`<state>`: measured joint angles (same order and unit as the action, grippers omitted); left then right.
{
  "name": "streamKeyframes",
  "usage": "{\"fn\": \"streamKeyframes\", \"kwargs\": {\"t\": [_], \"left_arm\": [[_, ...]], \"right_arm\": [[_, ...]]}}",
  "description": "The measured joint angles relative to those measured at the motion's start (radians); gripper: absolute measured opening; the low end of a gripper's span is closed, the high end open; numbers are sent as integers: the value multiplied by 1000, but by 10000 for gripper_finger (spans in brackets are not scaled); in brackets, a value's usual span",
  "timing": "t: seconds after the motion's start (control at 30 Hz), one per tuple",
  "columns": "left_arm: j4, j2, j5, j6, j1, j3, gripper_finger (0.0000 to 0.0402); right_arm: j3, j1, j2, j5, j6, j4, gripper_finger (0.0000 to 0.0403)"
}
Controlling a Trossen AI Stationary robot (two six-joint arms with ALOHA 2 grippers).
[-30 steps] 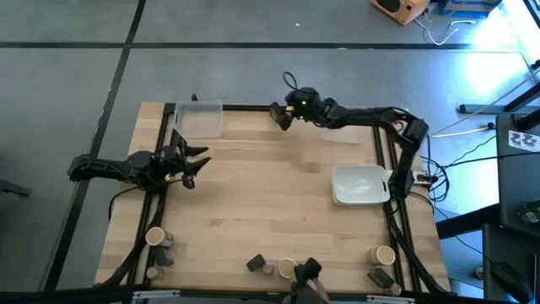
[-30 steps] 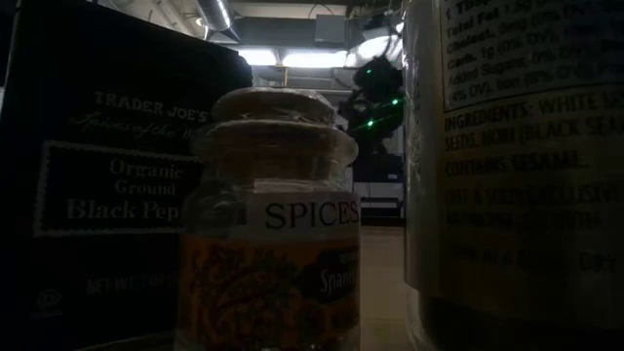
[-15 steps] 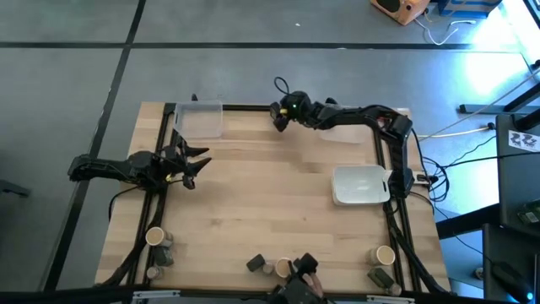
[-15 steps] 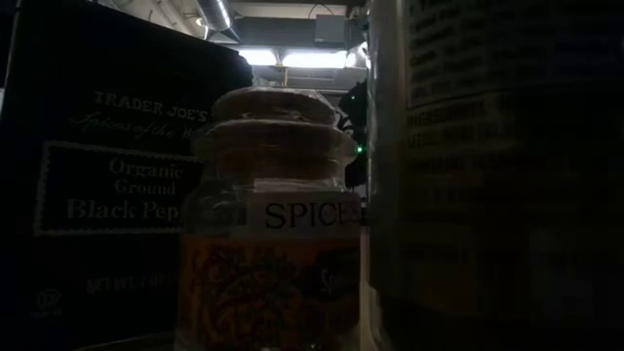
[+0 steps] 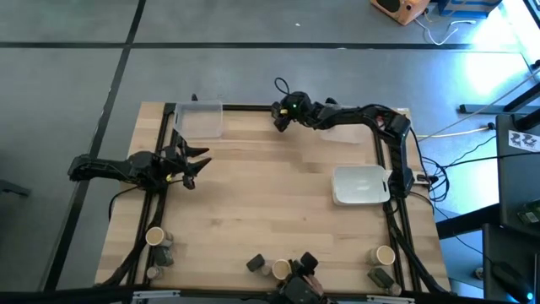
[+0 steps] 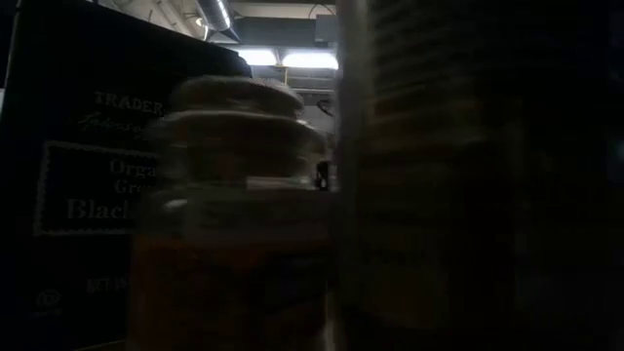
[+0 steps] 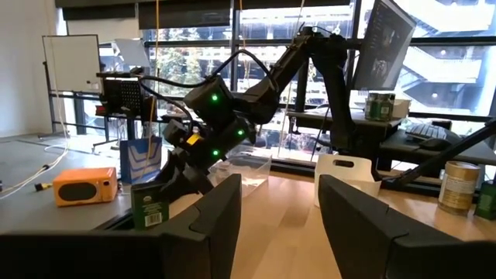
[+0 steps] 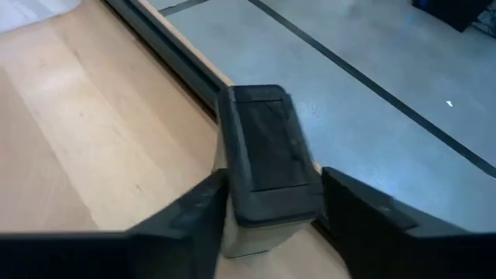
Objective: Sort spices by type
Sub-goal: Put the top black seasoning can into the white bin
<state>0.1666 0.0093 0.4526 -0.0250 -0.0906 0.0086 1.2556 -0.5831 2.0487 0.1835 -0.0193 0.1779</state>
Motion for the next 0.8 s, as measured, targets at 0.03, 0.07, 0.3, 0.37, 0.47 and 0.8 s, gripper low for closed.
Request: {"fn": "streamKeyframes", "kwargs": {"t": [0.03, 0.07, 0.3, 0.37, 0.47, 0.8], "left_arm": [[0, 0, 0, 0, 0, 0, 162], [0, 0, 0, 0, 0, 0, 162], [-1, 0, 0, 0, 0, 0, 162], [-4, 0, 0, 0, 0, 0, 162], [-4, 0, 1, 0, 0, 0, 162], [-8, 0, 1, 2, 0, 0, 162]], "right_arm": [[0, 0, 0, -1, -7, 0, 176], [0, 1, 0, -8, -13, 0, 158], [-1, 14, -49, -2, -60, -78, 131], [-1, 22, -85, 2, -68, -112, 131], [-1, 43, -154, 1, -69, -189, 131], [-29, 161, -445, 38, -67, -493, 132]]}}
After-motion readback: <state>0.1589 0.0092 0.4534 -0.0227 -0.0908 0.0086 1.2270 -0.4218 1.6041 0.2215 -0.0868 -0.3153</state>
